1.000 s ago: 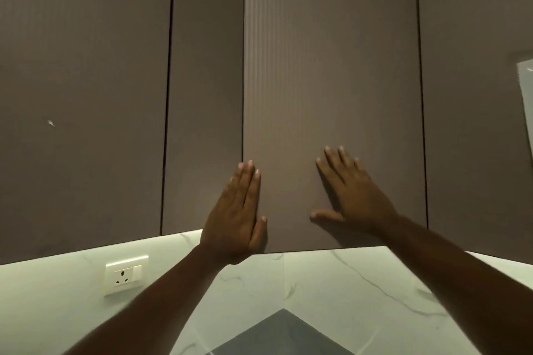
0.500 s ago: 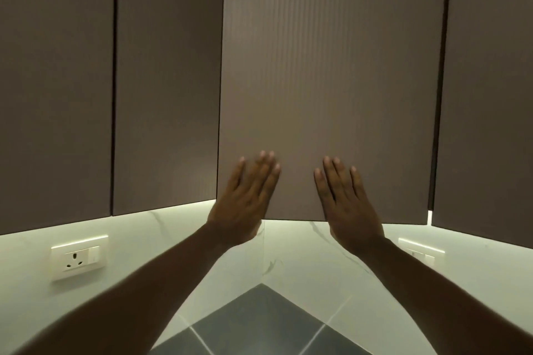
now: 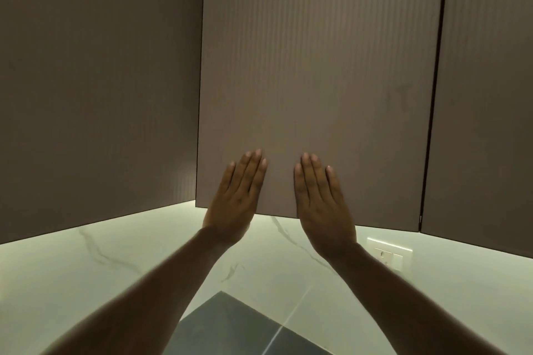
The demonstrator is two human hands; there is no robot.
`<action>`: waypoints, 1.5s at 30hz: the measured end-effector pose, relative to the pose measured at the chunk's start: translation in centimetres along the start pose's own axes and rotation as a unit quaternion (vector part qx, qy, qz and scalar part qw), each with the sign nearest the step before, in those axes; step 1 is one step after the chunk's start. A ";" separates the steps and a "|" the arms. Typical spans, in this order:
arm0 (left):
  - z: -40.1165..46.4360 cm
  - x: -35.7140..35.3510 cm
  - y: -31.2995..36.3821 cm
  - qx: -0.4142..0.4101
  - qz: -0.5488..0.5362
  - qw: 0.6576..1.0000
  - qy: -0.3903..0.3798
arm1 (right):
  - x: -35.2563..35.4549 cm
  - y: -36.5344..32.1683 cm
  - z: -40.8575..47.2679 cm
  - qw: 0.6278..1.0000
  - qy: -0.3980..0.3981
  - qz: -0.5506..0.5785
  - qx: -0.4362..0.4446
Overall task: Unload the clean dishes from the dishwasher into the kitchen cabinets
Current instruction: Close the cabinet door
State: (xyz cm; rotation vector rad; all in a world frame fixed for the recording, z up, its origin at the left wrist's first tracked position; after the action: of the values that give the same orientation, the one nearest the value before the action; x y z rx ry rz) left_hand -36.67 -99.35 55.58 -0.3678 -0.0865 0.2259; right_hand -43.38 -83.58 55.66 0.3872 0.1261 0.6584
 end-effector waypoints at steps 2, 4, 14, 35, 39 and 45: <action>0.1 -1.0 -0.3 0.006 -0.013 1.000 0.009 | -0.6 0.0 0.2 1.000 -0.008 -0.009 -0.003; -0.1 -2.9 -0.1 0.022 -0.040 0.999 0.017 | -1.4 0.4 -0.1 0.999 -0.029 -0.037 -0.006; 0.4 -8.6 0.1 0.052 -0.084 0.995 0.002 | -3.8 1.2 -0.2 0.995 -0.037 -0.096 0.000; 0.5 -10.4 1.2 0.062 -0.090 0.993 -0.039 | -5.2 2.3 -0.6 0.983 -0.113 -0.143 -0.007; 0.8 -8.0 1.4 0.060 -0.076 0.988 -0.121 | -4.4 1.9 -0.5 0.979 -0.185 -0.081 -0.013; 0.9 -3.4 1.9 0.076 -0.072 0.973 -0.206 | -1.4 1.3 -0.3 0.976 -0.205 -0.019 -0.076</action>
State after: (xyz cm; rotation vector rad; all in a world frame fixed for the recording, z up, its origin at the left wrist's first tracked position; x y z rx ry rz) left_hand -40.46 -98.13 55.59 -0.1559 -0.5019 0.1608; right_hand -45.29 -83.39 55.85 0.3655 -0.3081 0.5349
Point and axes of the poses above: each hand's wrist, its own z-axis towards the middle knuckle, its own x-axis out of the back of the hand, y = z × x, the point moved 4 cm from there along z, towards the middle knuckle, and after that the axes turned 12 degrees about y, right-handed, at the moved point
